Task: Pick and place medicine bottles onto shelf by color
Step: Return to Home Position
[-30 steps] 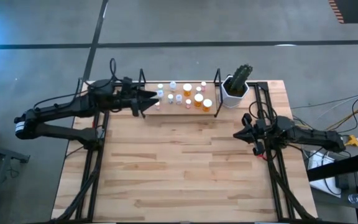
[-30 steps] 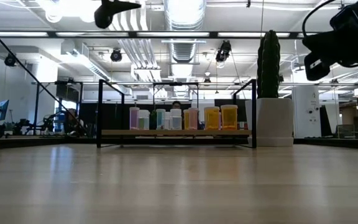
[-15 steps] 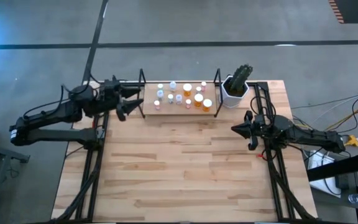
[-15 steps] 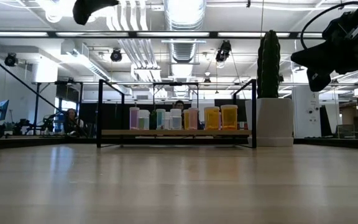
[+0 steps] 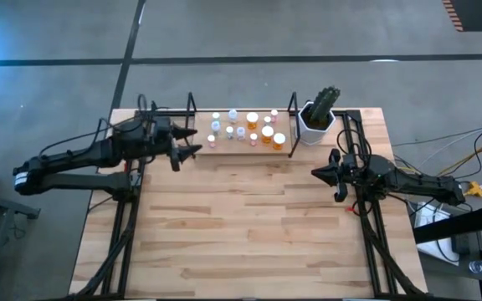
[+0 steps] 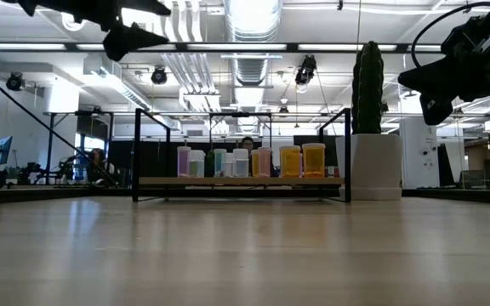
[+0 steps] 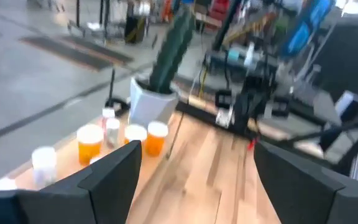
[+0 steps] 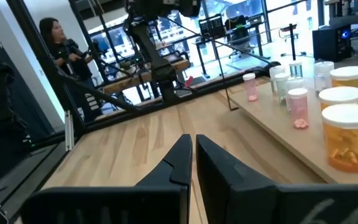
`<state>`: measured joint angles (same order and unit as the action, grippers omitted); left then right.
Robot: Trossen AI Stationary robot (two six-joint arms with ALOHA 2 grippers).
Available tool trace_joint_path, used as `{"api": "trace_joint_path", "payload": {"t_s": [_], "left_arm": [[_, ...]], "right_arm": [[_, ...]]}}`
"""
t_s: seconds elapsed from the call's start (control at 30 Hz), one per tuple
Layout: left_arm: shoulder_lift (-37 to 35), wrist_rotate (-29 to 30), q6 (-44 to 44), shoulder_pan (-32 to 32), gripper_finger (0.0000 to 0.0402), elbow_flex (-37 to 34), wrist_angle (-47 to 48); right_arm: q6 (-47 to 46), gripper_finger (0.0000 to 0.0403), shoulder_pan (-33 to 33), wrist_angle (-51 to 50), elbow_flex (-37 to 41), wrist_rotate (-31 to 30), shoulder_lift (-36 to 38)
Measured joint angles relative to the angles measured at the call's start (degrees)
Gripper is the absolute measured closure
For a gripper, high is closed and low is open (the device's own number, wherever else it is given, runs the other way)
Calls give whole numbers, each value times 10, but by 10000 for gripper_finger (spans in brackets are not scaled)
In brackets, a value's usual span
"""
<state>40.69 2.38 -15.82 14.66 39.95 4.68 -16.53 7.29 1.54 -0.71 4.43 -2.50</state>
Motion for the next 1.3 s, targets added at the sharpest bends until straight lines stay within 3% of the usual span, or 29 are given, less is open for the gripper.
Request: {"api": "trace_joint_path", "payload": {"t_s": [0.2,0.47,0.57,0.87,0.93,1.07,1.3], "left_arm": [[-10,9,-2,-1,107,-27,-34],[-112,25,-3,-2,107,-227,-242],[-164,25,6,-2,107,-291,-280],[-365,22,104,-15,107,-392,-272],[-395,18,89,-19,107,-394,-220],[-394,3,23,-26,107,-395,-142],[-394,-22,15,-48,107,-395,-58]], "right_arm": [[0,390,0,0,0,0,0],[0,390,0,0,0,-1,0],[0,390,0,0,0,-1,0],[0,390,0,0,0,0,-1],[0,390,0,0,0,0,-2],[0,390,0,0,0,0,-2],[0,390,0,0,0,0,-2]]}}
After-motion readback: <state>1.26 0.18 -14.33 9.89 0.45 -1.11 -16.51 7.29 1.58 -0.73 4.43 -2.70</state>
